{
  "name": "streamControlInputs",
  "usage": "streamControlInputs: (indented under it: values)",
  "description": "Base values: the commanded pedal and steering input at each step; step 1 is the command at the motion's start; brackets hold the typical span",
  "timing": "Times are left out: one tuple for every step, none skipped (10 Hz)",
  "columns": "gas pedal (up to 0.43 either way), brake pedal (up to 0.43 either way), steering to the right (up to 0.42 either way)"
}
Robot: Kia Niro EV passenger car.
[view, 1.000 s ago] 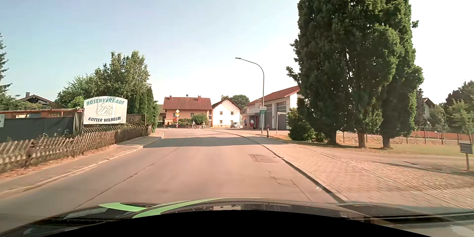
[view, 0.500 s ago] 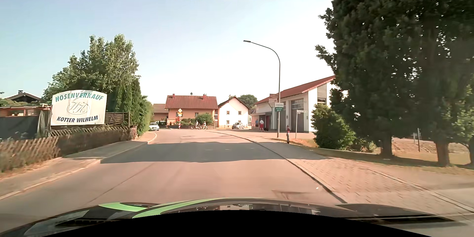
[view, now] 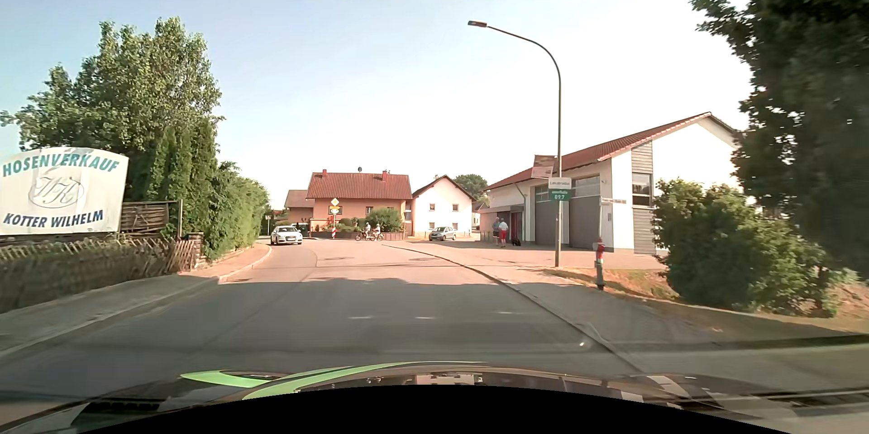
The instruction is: Follow the waypoints while adhering to traffic rules and regulations
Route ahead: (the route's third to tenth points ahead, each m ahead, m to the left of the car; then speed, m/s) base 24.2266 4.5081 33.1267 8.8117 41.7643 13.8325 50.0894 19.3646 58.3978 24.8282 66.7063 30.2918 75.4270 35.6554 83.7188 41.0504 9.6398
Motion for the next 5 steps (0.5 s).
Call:
streamControlInputs:
  values:
    - [0.098, 0.0, -0.031]
    - [0.098, 0.0, -0.033]
    - [0.098, 0.0, -0.038]
    - [0.098, 0.0, -0.046]
    - [0.098, 0.0, -0.054]
